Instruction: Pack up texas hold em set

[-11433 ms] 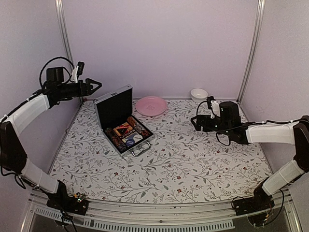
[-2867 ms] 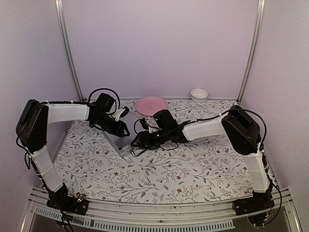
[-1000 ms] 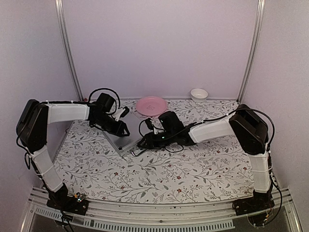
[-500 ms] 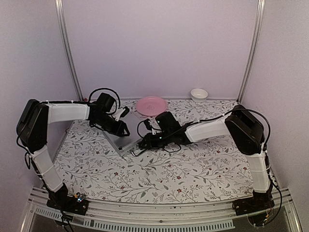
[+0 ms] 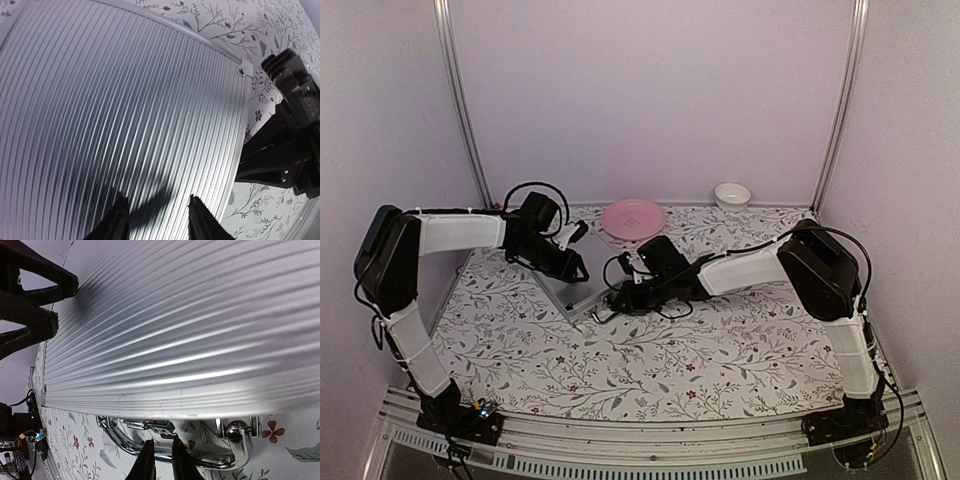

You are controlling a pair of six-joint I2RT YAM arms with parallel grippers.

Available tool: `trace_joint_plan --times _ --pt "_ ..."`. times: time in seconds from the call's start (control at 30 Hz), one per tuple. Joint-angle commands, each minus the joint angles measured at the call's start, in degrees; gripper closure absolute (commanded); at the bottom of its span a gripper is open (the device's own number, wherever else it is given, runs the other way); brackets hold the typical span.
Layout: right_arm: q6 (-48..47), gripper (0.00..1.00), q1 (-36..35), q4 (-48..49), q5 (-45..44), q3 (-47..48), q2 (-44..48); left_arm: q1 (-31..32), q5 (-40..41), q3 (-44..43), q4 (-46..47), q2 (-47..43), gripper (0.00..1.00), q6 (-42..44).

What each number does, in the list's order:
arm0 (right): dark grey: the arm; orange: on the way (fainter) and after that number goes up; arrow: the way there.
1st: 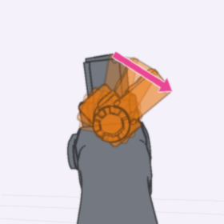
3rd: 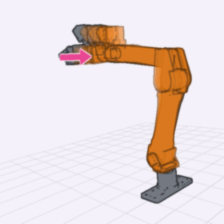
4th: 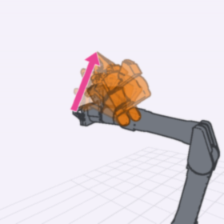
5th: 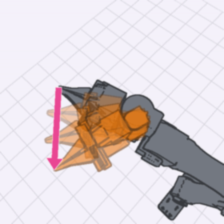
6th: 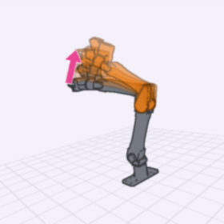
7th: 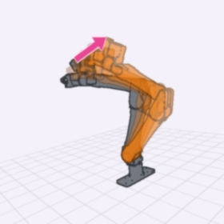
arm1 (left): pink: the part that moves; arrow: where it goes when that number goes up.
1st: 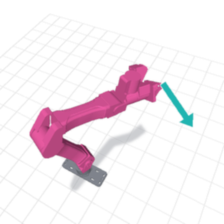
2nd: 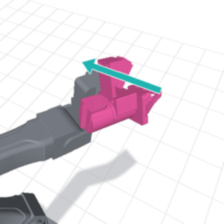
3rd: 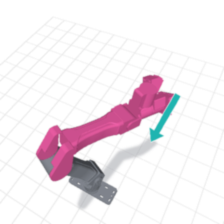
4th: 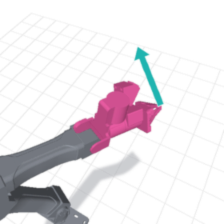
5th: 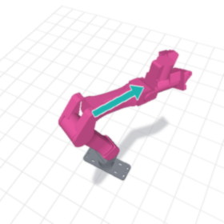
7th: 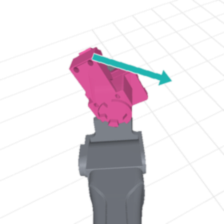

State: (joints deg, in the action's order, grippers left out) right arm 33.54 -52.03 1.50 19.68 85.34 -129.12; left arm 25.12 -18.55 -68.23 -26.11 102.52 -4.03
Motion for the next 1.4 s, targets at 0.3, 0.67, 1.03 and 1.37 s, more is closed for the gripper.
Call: trace_joint_plan --times 0.3,0.67,1.03,1.37 --pt "-2.4 0.88 -0.8 -3.5 -5.4 5.3 -4.9 0.8 1.2 -0.2 -2.2 2.4 0.59 0.8" --pt "-8.6 0.88 -2.2 -3.9 -12.7 6.2 -8.1 0.8 1.0 -0.3 -2.2 2.6 0.59 0.8" --pt "-12.5 0.85 -2.2 -2.9 -11.2 6.4 -4.9 0.9 1.8 -0.3 -1.9 1.6 0.59 0.7" --pt "-14.7 0.66 -2.2 -1.4 -7.0 1.4 9.3 1.0 4.4 2.6 4.3 -10.5 0.58 -2.4"
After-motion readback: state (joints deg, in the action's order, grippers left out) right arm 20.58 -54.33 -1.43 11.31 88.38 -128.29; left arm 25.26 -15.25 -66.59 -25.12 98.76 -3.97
